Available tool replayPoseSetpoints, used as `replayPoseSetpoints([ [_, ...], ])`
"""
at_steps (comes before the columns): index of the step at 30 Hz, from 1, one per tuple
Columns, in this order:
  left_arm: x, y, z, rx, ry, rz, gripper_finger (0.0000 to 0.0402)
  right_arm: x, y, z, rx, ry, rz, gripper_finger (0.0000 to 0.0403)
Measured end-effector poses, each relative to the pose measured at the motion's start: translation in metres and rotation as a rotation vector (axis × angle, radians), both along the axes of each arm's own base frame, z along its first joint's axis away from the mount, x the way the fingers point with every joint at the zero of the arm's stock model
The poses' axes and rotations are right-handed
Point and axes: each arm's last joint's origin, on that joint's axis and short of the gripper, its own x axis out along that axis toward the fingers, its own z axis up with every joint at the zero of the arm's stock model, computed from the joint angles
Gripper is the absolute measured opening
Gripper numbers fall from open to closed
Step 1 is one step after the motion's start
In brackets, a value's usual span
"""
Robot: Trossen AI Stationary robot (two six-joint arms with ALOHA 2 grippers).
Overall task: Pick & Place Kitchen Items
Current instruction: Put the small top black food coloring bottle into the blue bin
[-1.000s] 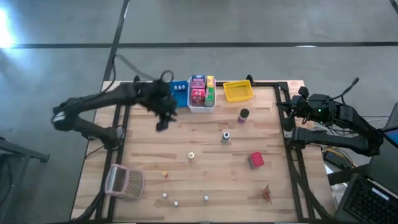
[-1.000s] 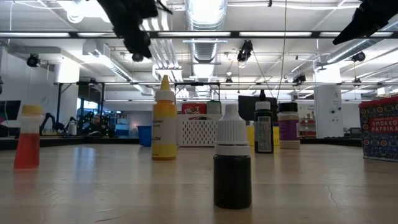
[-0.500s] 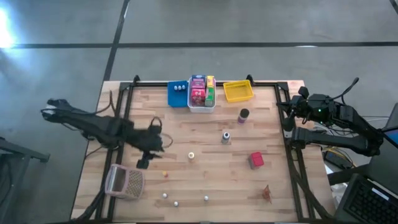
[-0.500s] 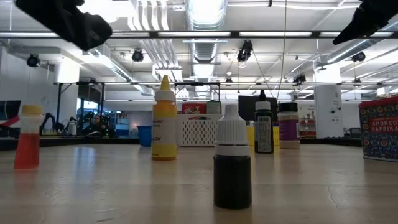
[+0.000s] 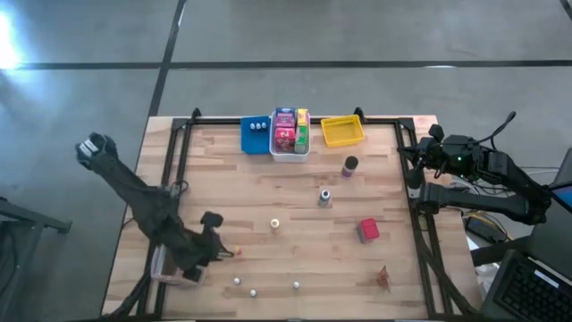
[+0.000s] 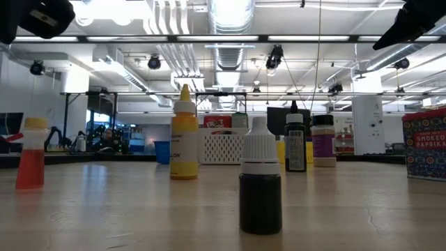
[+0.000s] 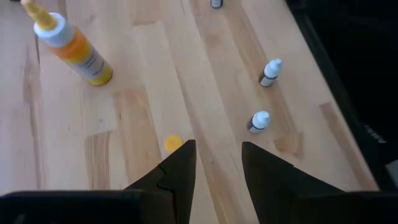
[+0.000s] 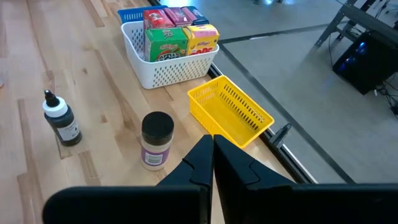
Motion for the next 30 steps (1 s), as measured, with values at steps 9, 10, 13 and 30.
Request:
replayPoseSetpoints([
  [9,0.021,-0.026,-0.013,0.018,-0.062,-0.122,0.0135,0.000,0.000,0.000,-0.001,0.000,0.001,0.0008],
  [10,0.024,-0.030,-0.013,0.009,-0.053,-0.127,0.0135,0.000,0.000,0.000,-0.001,0.000,0.000,0.0008],
  [13,0.029,-0.042,-0.013,-0.037,-0.002,-0.135,0.0135,0.000,0.000,0.000,-0.001,0.000,0.000,0.0008],
  [30,0.035,-0.066,-0.040,0.006,0.129,-0.123,0.0136,0.000,0.000,0.000,0.000,0.000,0.000,0.0008],
])
